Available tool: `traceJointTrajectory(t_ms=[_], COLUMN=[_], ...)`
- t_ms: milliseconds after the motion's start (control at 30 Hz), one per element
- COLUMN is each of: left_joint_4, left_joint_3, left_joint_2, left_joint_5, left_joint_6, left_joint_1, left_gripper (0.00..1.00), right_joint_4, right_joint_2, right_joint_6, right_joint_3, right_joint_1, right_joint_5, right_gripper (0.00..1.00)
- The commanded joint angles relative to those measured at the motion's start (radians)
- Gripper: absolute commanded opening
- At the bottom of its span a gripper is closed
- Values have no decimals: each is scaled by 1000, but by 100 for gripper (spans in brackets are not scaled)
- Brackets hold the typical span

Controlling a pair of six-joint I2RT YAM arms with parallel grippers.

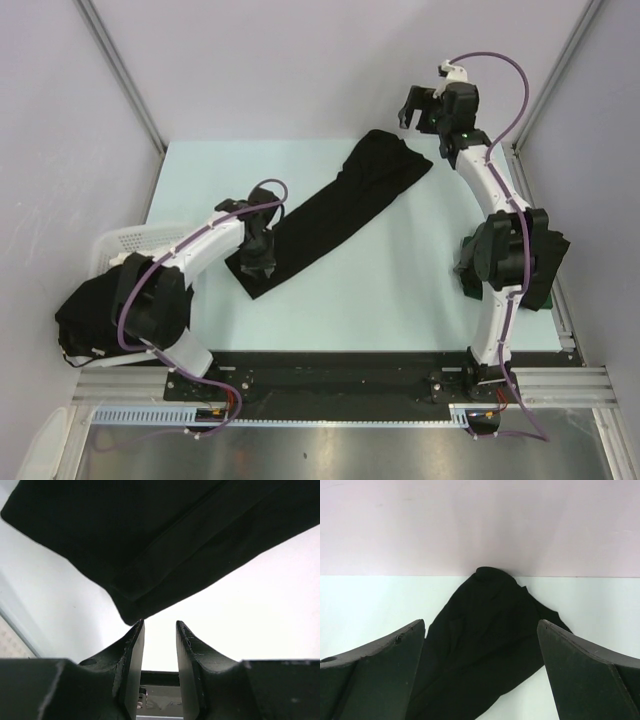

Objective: Fold and stack the t-shirts
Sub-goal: Rotate the tshirt 90 degrees

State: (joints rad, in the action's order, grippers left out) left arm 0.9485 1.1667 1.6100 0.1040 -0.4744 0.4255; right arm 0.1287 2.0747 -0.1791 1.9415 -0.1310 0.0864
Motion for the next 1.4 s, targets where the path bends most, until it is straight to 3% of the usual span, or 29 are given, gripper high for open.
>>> traceJointTrajectory(t_ms=[0, 500, 1033, 1367], left_joint_4=[22, -39, 59, 26], left_joint_3=[-21, -130, -27, -84], left_joint_2=[-67, 8, 34, 71], left_joint_5=[43, 149, 270, 247], left_joint_6=[-36, -145, -153, -179], left_joint_1=[10, 91, 125, 125], left_gripper=[37, 39, 39, 40], right_joint_4=[63, 37, 6, 3], right_joint_2=[-44, -159, -194, -208], right_joint_6=[18, -16, -48, -53], right_joint_3=[-52, -154, -213, -236], right_joint_1=[1, 65, 97, 103], right_joint_5=[26, 76, 118, 133], right_gripper=[100, 100, 100, 100])
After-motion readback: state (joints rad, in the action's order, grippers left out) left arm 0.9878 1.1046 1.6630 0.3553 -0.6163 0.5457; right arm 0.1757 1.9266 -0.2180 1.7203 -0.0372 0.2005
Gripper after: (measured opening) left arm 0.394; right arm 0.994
